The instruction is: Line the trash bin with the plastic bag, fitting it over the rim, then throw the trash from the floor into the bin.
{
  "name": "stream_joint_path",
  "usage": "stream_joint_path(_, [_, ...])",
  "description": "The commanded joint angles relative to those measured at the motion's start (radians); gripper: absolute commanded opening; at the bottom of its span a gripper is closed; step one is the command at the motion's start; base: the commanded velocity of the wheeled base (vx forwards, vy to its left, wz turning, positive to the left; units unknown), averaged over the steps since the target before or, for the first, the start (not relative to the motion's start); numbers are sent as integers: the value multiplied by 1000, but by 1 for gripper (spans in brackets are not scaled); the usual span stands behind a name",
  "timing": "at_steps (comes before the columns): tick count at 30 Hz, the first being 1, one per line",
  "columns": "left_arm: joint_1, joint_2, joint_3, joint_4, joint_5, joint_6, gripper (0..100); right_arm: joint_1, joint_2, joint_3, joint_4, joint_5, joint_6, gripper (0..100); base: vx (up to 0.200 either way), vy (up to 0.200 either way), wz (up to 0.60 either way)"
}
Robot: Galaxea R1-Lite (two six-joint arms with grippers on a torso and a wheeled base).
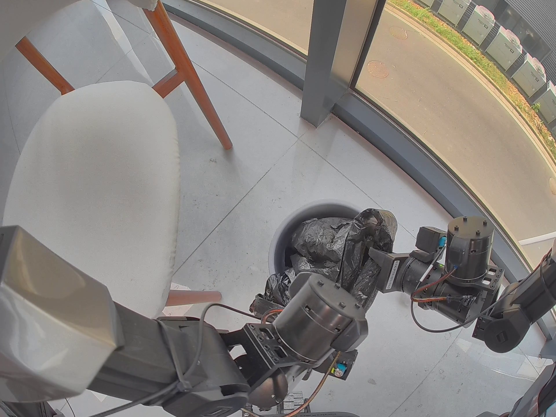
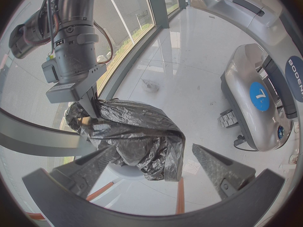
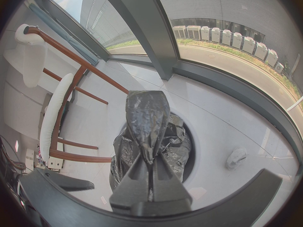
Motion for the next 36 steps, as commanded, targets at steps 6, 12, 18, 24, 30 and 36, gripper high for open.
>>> stream_joint_path(6, [58, -99, 112, -58, 96, -50, 100, 1, 12, 4, 0, -1, -1, 0, 0, 0, 0])
stream_joint_path(12, [28, 52, 216, -527, 115, -267, 100, -2, 4, 4, 0, -1, -3, 0, 0, 0, 0])
stream_joint_path(18, [15, 69, 221, -645, 138, -465, 100, -2, 2, 2, 0, -1, -13, 0, 0, 0, 0])
stream_joint_path(24, [31, 53, 175, -637, 182, -789, 100, -10, 8, -1, -1, -3, -15, 0, 0, 0, 0])
stream_joint_path(30, [37, 53, 141, -498, 184, -1088, 100, -30, 10, -4, -3, -3, -21, 0, 0, 0, 0])
stream_joint_path(36, [95, 43, 80, -489, 104, -1100, 100, -30, 7, -6, -3, -3, -23, 0, 0, 0, 0])
